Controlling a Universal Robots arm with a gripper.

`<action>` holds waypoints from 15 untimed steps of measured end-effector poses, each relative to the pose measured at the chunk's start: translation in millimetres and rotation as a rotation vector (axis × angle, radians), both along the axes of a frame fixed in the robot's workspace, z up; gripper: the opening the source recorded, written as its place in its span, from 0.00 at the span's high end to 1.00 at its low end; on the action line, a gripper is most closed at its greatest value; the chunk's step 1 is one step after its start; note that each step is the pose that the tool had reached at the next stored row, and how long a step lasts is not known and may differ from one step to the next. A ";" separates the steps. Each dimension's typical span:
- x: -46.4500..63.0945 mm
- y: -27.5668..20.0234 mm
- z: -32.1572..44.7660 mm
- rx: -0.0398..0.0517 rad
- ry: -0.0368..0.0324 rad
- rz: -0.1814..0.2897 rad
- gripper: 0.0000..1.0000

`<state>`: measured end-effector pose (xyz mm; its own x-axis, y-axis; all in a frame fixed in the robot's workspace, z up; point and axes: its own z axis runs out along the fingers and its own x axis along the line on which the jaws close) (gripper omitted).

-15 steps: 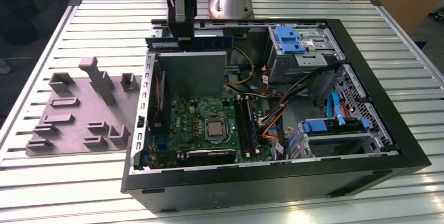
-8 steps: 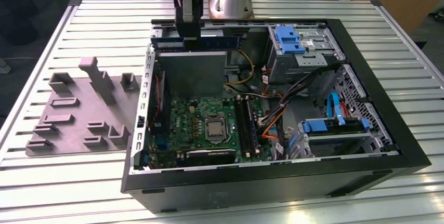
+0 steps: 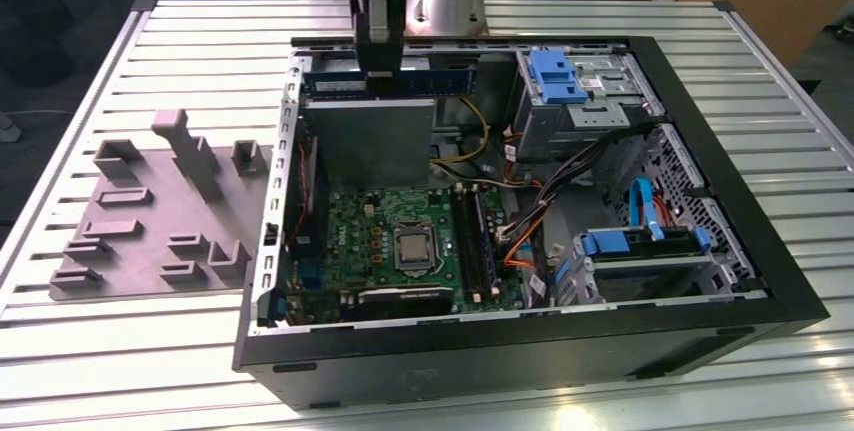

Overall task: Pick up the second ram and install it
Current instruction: 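Pick up the second ram and move it above second insertion slot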

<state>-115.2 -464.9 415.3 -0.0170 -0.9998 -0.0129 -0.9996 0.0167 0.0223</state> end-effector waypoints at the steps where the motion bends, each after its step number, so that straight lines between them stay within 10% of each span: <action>1: 1.2 0.0 0.0 0.0000 0.0000 0.000 0.86; 15: 24.5 0.0 0.0 0.0000 0.0000 0.000 0.86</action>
